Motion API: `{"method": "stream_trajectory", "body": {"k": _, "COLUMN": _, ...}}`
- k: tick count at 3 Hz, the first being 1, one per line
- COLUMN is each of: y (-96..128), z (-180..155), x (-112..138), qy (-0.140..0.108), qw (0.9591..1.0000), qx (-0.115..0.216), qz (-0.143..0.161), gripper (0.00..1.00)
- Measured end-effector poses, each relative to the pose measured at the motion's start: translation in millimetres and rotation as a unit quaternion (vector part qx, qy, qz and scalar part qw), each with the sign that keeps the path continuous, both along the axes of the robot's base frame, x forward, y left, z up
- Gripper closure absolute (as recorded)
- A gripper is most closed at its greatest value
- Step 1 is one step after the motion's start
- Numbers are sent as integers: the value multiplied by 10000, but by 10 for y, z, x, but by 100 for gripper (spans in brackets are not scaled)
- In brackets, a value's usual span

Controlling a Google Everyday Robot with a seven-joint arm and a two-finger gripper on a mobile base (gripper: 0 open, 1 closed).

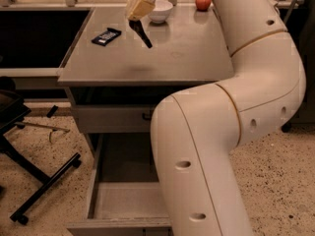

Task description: Place rxbar chocolate into middle drawer

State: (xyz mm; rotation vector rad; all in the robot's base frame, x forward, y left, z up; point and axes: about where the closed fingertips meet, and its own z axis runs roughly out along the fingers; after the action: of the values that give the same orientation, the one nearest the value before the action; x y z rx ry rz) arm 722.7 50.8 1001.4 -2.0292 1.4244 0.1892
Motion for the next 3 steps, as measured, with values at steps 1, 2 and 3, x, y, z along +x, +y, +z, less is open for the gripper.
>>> {"method": "stream_trajectory", "body": {"k": 1, "y": -150, "z": 426, "x": -324, "qy": -185, "qw": 9994, "qx": 212, "qz": 224, "gripper": 100}}
{"method": "stream_trajectory", "body": {"k": 2, "y": -377, "z": 894, "x": -773, "qy": -470, "qw": 9968, "qx": 500, "qz": 415, "gripper": 100}}
{"method": "stream_trajectory", "body": {"k": 3, "y": -680, "z": 1373, "x": -1240, "qy": -1064, "qw": 9899, "qx": 874, "qz": 340, "gripper": 100}}
